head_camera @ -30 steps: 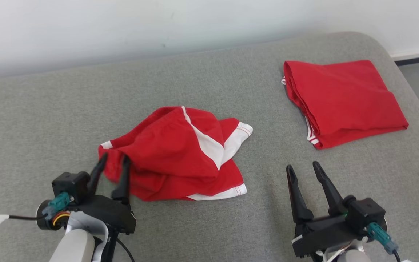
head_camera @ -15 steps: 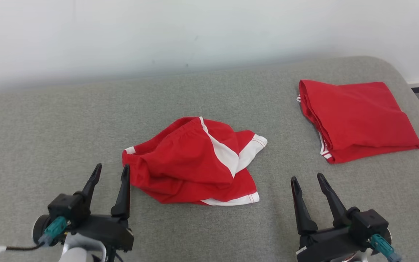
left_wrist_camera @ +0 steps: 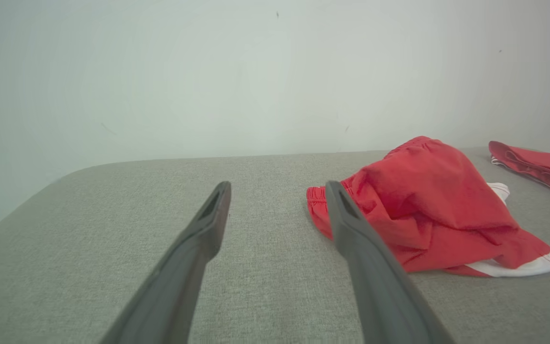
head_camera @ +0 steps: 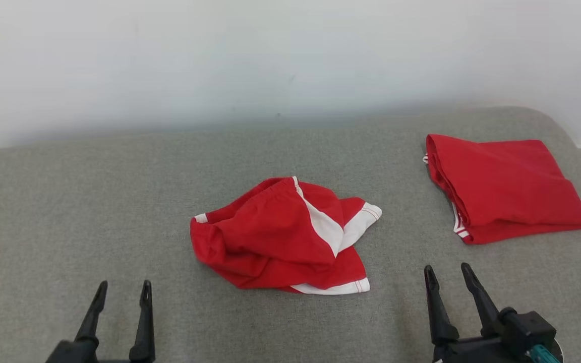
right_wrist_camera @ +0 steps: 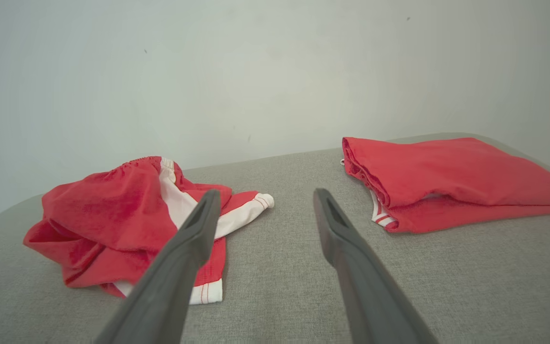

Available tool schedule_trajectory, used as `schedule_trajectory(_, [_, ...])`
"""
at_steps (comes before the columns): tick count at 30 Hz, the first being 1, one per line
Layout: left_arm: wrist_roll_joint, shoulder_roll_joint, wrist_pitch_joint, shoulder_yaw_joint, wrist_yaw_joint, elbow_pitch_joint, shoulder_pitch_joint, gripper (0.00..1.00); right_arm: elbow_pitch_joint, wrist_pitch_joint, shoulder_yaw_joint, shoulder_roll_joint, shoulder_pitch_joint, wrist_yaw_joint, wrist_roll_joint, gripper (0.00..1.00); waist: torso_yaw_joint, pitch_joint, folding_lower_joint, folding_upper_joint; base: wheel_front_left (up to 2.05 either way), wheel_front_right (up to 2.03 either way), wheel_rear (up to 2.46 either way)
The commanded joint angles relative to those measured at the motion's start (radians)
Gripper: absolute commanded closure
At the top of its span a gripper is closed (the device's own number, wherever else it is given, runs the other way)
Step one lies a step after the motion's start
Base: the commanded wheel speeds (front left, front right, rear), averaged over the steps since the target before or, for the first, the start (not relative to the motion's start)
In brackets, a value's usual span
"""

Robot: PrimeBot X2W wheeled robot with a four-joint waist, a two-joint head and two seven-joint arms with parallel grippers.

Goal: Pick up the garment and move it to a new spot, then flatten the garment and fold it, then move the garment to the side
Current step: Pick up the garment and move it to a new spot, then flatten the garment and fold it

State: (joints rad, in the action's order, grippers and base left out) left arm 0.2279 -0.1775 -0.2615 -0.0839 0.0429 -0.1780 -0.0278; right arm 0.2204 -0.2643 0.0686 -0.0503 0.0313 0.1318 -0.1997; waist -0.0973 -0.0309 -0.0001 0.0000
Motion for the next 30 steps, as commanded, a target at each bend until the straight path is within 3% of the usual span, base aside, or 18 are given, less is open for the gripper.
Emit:
schedule_trajectory(1, [-0.017, 0.005, -0.004, 0.008, -0.003, 0.018, 0.020, 0.00, -0.001, -0.001, -0.005, 0.000, -0.011, -0.002, 0.008, 0.00, 0.006, 0.007, 0.0001, 0.0000, 0.00, 0.00, 0.00])
schedule_trajectory(7, [-0.072, 0.038, -0.003, 0.052, 0.000, 0.089, 0.092, 0.00, -0.010, -0.001, -0.037, 0.000, -0.043, -0.002, 0.013, 0.00, 0.019, 0.016, 0.0001, 0.0000, 0.00, 0.00, 0.00])
schedule_trajectory(13, [-0.101, 0.061, -0.003, 0.089, 0.035, 0.122, 0.128, 0.00, -0.021, -0.001, -0.054, 0.000, -0.066, -0.002, 0.004, 0.00, 0.034, 0.023, 0.0001, 0.0000, 0.00, 0.00, 0.00])
schedule_trajectory(30, [-0.143, 0.106, -0.003, 0.161, 0.063, 0.110, 0.171, 0.00, -0.002, -0.001, -0.049, 0.000, -0.086, -0.002, -0.003, 0.00, 0.046, 0.025, 0.0001, 0.0000, 0.00, 0.00, 0.00])
